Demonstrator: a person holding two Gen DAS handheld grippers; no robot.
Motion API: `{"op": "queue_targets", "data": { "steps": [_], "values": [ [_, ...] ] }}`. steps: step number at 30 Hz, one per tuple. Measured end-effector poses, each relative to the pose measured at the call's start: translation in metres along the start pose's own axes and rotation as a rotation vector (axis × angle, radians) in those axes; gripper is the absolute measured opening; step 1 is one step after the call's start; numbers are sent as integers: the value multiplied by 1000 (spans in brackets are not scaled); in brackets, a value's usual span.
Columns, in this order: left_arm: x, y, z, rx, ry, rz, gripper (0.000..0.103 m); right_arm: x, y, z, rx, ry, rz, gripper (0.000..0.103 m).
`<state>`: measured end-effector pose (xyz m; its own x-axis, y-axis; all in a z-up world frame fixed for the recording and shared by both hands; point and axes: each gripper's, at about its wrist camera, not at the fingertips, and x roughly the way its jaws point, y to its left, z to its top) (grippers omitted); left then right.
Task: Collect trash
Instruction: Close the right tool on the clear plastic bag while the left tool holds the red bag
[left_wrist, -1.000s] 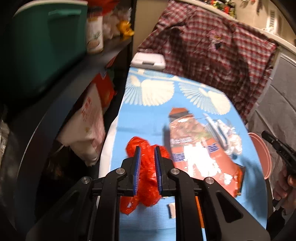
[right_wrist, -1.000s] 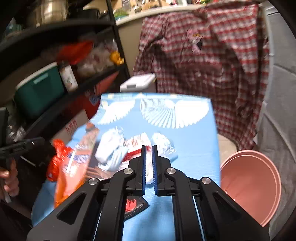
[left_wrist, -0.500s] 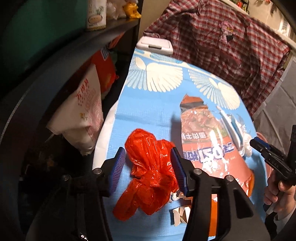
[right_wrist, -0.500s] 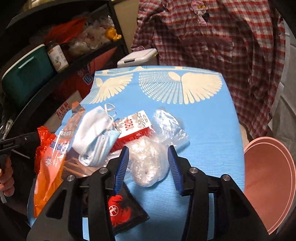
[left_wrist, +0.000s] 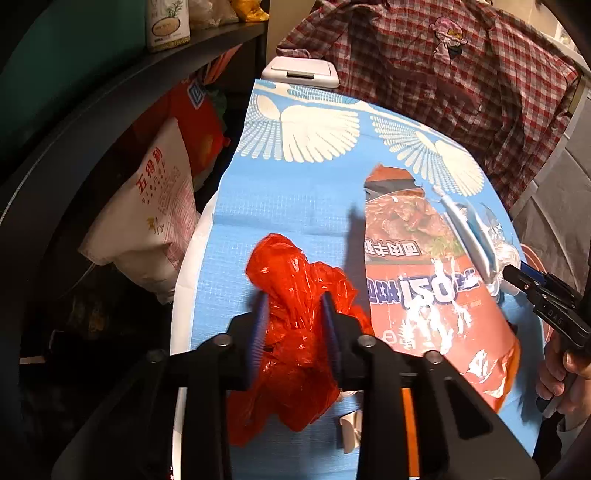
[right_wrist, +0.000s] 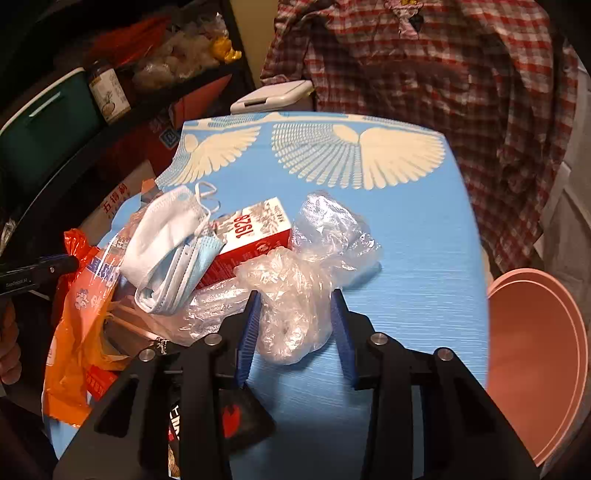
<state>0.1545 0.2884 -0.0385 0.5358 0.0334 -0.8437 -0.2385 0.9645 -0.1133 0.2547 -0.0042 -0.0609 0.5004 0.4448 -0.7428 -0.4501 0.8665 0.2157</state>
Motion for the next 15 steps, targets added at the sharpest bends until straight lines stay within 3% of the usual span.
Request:
{"op": "queue_targets", "data": {
  "steps": [15],
  "values": [
    [-60, -1, -1, -53, -148, 39, 20, -78, -18, -5, 30, -125, -47, 36]
  ]
}}
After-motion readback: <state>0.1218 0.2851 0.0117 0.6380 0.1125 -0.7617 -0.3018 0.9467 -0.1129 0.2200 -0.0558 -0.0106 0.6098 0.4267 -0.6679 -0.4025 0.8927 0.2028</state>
